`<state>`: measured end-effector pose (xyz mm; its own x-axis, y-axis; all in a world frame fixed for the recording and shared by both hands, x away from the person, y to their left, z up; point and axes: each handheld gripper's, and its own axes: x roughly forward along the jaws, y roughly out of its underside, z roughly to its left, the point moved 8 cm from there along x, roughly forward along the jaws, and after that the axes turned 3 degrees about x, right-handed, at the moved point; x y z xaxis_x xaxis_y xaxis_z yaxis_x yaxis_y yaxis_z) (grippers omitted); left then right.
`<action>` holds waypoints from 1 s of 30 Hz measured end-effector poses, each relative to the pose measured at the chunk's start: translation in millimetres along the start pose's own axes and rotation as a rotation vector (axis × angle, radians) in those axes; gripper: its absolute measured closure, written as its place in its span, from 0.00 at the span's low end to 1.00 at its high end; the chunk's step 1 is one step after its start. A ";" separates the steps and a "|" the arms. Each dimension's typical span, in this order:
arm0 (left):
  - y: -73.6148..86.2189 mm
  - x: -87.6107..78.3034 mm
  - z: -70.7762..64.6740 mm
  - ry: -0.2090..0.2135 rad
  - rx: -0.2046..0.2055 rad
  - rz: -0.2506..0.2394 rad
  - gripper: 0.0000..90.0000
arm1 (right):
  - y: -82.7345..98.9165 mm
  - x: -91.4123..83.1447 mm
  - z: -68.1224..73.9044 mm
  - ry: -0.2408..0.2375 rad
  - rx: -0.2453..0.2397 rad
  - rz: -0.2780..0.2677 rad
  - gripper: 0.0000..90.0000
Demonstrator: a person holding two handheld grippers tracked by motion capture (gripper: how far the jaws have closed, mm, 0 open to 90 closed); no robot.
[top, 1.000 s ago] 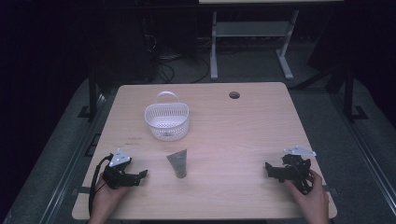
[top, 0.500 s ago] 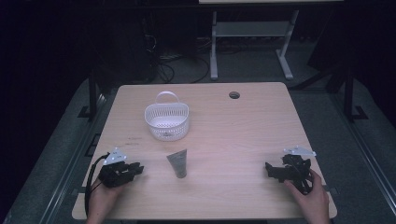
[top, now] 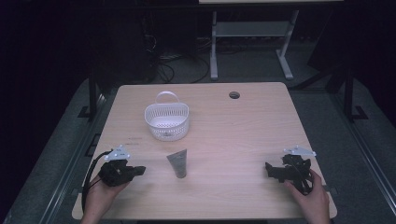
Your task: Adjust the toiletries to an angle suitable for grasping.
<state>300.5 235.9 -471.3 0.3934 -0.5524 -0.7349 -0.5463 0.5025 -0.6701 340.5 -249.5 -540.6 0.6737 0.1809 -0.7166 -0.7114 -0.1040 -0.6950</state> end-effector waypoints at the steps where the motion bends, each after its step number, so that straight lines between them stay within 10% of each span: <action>1: -2.4 -0.7 -1.7 0.007 0.005 0.002 1.00 | 0.0 0.0 0.0 0.000 0.000 0.000 0.00; 30: -56.9 -21.4 -42.7 0.104 0.118 -0.032 1.00 | 0.0 0.0 0.0 0.000 0.000 0.000 0.00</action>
<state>291.6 190.7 -413.0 0.3271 -0.6322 -0.7024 -0.4413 0.5550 -0.7051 340.5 -249.4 -540.6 0.6736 0.1809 -0.7166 -0.7116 -0.1037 -0.6949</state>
